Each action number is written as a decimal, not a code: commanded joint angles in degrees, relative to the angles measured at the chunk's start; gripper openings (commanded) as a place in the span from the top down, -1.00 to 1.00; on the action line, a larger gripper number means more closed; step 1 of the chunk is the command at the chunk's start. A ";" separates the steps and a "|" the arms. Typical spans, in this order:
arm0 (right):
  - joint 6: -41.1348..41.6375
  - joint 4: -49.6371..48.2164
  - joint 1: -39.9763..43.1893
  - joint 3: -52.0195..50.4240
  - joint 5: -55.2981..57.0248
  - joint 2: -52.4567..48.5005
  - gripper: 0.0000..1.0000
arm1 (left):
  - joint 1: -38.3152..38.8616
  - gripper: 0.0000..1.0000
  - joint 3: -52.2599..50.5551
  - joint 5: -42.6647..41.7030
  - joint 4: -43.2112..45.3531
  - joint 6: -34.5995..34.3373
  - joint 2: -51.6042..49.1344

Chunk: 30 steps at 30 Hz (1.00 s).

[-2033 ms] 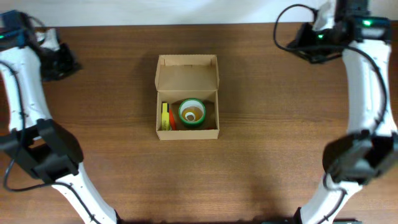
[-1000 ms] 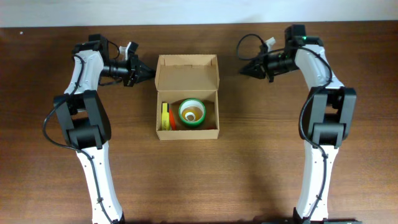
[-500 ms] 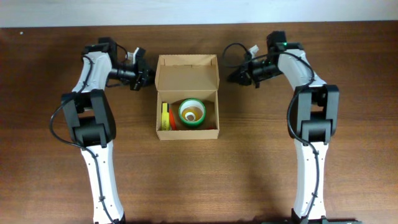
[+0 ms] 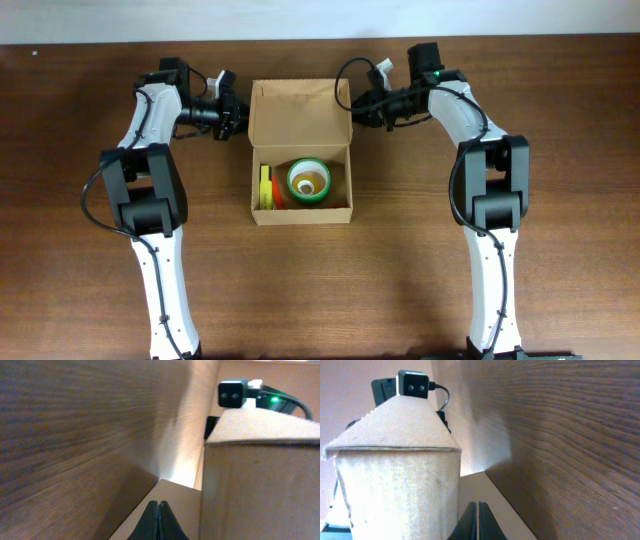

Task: Pack container
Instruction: 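Grip the lid edges with both grippers and swing the lid forward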

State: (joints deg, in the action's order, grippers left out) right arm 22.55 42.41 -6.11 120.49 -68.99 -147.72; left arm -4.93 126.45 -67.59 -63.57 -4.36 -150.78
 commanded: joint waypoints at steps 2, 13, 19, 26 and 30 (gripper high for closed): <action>0.48 -0.26 -0.24 1.11 -3.06 -0.72 0.93 | -0.09 0.97 0.02 -4.87 0.20 -0.09 -0.72; 0.31 1.36 -0.31 12.44 -2.36 -0.50 0.92 | 0.02 0.97 8.17 -12.04 -10.08 12.63 -0.15; -4.22 4.81 -1.62 16.65 -1.81 0.98 0.93 | 0.07 0.97 18.21 -7.87 -25.22 23.12 -0.04; -18.10 24.87 -4.28 24.83 13.75 4.55 0.92 | 0.74 0.97 24.04 -5.03 -33.14 27.80 1.84; -21.77 31.74 -6.36 27.82 23.32 7.54 0.93 | 2.60 0.97 24.04 -0.98 -33.14 27.58 4.09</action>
State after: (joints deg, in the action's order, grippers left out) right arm 5.98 73.34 -11.22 145.95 -53.45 -146.06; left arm -4.03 149.69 -71.64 -96.60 21.50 -150.50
